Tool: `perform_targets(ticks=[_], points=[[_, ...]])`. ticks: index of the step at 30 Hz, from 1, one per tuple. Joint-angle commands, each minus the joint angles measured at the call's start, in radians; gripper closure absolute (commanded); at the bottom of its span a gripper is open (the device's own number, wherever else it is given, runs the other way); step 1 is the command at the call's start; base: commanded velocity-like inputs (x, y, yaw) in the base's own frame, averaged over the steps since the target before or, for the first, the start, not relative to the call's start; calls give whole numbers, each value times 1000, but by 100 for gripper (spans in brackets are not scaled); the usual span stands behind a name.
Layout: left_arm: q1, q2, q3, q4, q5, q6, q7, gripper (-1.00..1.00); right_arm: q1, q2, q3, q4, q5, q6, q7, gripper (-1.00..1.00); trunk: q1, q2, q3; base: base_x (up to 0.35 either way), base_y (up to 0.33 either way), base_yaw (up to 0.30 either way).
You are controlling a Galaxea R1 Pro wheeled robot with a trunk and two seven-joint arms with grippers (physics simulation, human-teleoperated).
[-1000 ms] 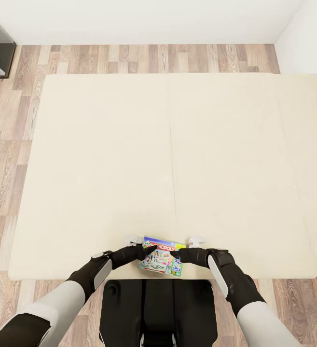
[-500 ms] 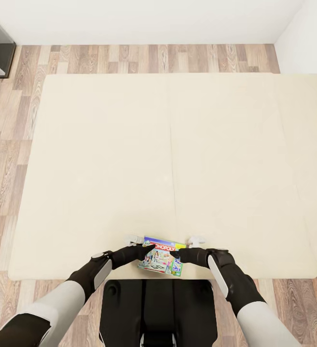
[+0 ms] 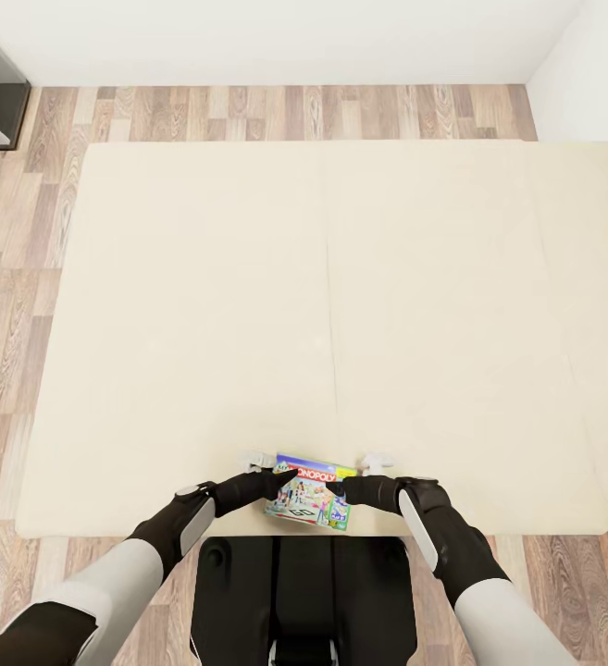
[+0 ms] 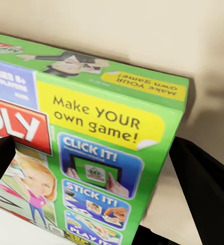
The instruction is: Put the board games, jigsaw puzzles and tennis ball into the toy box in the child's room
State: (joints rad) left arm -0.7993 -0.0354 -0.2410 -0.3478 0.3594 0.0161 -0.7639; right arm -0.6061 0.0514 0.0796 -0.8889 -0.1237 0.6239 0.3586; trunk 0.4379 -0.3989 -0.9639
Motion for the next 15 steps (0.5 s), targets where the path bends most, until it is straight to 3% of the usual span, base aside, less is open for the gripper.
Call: perform_targets(ticks=[1, 15], points=[[0, -8, -14, 1, 7, 1, -4, 100, 0, 1, -1, -1, -11, 4, -4, -100, 12, -1, -1, 0, 0, 0], [0, -8, -14, 0, 7, 1, -4, 100, 0, 1, -1, -1, -11, 4, -4, -100, 12, -1, -1, 0, 0, 0]])
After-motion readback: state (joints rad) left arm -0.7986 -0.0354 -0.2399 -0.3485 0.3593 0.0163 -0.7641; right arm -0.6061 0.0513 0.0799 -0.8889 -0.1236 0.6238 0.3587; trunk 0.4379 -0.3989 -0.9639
